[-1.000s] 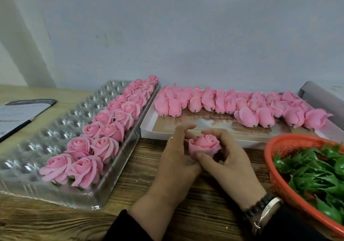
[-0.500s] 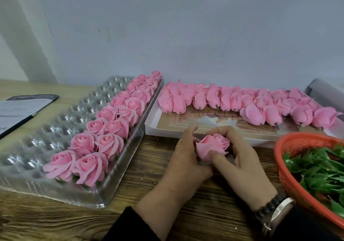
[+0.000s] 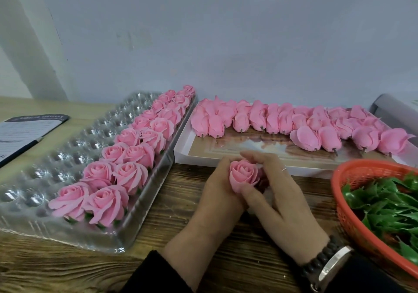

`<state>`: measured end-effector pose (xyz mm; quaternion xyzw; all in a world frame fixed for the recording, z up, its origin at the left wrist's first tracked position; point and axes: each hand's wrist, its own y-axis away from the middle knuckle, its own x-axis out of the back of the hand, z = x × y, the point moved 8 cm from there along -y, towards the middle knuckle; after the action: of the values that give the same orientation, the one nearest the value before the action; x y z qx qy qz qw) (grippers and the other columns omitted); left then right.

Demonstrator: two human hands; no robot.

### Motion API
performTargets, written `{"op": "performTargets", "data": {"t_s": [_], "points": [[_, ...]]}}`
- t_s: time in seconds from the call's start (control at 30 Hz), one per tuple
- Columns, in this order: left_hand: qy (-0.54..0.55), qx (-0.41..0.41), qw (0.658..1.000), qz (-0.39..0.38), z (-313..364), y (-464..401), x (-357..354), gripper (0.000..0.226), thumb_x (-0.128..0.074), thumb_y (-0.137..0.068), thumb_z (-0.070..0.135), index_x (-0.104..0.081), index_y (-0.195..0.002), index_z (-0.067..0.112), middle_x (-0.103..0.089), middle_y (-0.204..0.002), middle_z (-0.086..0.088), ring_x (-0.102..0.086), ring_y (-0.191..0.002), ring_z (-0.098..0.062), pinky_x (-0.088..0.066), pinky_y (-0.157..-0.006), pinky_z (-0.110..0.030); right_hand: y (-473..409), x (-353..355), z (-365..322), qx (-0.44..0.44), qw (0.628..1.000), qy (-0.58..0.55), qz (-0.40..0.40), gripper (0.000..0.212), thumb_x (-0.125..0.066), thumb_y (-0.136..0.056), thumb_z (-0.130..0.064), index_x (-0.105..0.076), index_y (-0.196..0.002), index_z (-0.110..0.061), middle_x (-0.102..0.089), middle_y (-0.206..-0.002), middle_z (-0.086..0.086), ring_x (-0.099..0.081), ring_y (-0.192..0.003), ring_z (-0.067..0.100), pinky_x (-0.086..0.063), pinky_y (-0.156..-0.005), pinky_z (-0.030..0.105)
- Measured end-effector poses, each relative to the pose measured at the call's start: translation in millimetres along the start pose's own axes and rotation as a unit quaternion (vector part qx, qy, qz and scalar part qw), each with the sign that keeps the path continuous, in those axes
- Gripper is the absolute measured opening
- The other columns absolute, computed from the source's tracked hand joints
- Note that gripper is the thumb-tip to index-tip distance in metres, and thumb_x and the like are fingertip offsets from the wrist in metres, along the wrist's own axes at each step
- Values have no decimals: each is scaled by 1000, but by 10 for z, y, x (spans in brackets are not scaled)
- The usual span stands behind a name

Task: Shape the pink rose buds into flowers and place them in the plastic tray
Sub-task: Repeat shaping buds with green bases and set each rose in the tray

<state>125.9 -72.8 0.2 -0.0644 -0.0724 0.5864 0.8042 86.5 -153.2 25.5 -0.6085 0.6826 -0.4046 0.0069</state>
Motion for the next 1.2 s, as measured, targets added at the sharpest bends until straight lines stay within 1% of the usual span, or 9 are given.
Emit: {"op": "performTargets", "data": {"t_s": [0.2, 0.37, 0.53, 0.7, 0.8, 0.87, 0.97, 1.03, 1.2], "points": [[16, -17, 999, 31, 56, -7, 68, 21, -72, -73, -1, -63, -90, 8, -64, -74, 5, -59, -66, 0, -47, -59, -12, 12, 135, 96, -13, 996, -25, 86, 29, -41, -84, -42, -49, -112, -38, -58, -95, -12, -56, -87, 8, -44, -71, 13], [36, -4, 999, 23, 58, 4, 49, 29, -70, -73, -4, -59, -100, 2, -65, -87, -6, -62, -72, -3, -52, -63, -15, 10, 144, 21, 8, 996, -29, 84, 22, -41, -84, -34, -52, -101, -42, -61, -95, -16, -58, -90, 6, -44, -76, 11], [43, 5, 999, 4, 53, 7, 21, 30, -68, -73, -9, -59, -101, -1, -63, -82, -6, -59, -68, -4, -50, -58, -17, 33, 158, -33, 22, 991, -85, 98, 28, -41, -82, -23, -52, -105, -36, -63, -93, -11, -61, -87, 4, -50, -76, 16], [99, 18, 995, 3, 35, 21, 38, 34, -75, -68, -2, -58, -95, -13, -58, -72, -8, -53, -66, -14, -45, -59, -22, 30, 233, 34, -4, 987, -61, 147, 35, -50, -80, -7, -51, -101, -35, -60, -85, -13, -56, -80, -7, -43, -65, 2], [99, 15, 995, 13, 34, 15, 47, 44, -71, -64, 6, -55, -100, -15, -59, -82, -21, -53, -75, -22, -46, -64, -31, 28, 184, 102, -40, 985, -94, 137, 33, -54, -75, -9, -54, -94, -36, -61, -79, -11, -56, -77, -4, -42, -63, 3], [83, 16, 996, 20, 26, 6, 48, 38, -72, -72, -3, -56, -105, -13, -63, -95, -30, -57, -81, -26, -51, -70, -34, 25, 138, 118, -52, 987, -99, 118, 34, -62, -78, -9, -55, -90, -39, -62, -85, -14, -59, -79, 1, -45, -65, 6], [64, 22, 998, 16, 2, 2, 37, 35, -67, -74, -11, -58, -108, -7, -65, -104, -25, -62, -90, -25, -53, -80, -36, 30, 120, 111, -55, 987, -111, 106, 48, -65, -75, 5, -57, -86, -41, -62, -88, -10, -60, -80, 2, -44, -63, 3], [64, 24, 998, 12, -12, 5, 27, 36, -69, -73, -11, -60, -107, -6, -66, -101, -23, -63, -88, -22, -54, -78, -32, 31, 131, 92, -52, 986, -114, 108, 51, -65, -75, 9, -58, -85, -40, -63, -86, -9, -60, -78, 0, -43, -64, 2], [110, 41, 993, 18, -10, 27, 31, 50, -69, -63, 15, -60, -105, -12, -57, -105, -38, -54, -85, -28, -43, -75, -43, 33, 191, 37, -33, 982, -112, 148, 35, -56, -73, -5, -56, -90, -36, -62, -77, -11, -58, -76, -3, -43, -70, 4]]}}
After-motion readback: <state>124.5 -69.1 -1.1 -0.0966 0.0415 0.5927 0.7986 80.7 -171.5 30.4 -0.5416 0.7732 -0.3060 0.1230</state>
